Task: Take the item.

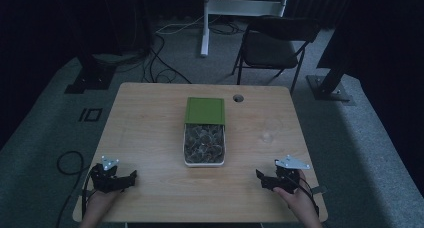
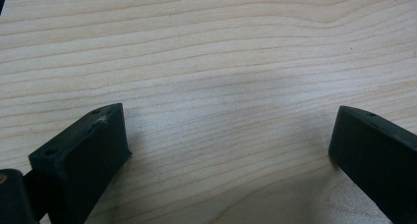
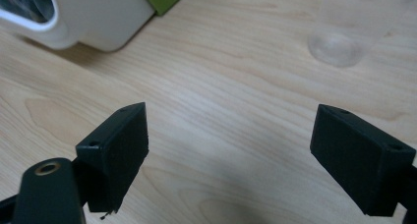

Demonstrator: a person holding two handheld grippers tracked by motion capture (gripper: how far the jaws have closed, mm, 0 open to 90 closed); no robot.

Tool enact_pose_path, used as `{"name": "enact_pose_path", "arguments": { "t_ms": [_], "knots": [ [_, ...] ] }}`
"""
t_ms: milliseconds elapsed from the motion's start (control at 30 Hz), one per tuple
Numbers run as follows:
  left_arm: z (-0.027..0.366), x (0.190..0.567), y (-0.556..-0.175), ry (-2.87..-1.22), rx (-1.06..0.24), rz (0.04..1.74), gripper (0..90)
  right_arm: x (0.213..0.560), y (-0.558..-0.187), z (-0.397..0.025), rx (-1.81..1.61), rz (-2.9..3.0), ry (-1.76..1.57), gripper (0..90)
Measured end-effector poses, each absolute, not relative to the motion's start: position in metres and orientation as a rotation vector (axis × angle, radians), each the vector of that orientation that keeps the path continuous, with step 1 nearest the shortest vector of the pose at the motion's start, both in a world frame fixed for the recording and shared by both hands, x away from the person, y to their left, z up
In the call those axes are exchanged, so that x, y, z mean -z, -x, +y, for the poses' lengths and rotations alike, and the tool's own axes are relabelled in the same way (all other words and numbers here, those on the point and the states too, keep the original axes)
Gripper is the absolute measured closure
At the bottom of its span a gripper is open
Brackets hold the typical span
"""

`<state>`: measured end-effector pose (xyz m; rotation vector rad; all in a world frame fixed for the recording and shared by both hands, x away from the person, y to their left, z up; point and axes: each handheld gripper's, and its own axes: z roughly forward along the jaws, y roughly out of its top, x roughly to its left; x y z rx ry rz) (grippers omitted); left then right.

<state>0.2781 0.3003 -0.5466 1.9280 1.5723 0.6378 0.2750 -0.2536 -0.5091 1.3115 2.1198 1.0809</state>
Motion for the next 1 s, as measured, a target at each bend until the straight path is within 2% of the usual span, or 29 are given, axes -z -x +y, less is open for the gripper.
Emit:
{"name": "enact_pose_path", "arguments": {
  "t_ms": [1000],
  "knots": [
    [0.300,0.547,-0.278,-1.928,-0.638,1.572,1.9,0.475,-0.282,-0.217,-1.176,2.110,-1.205,14.4]
  ]
}}
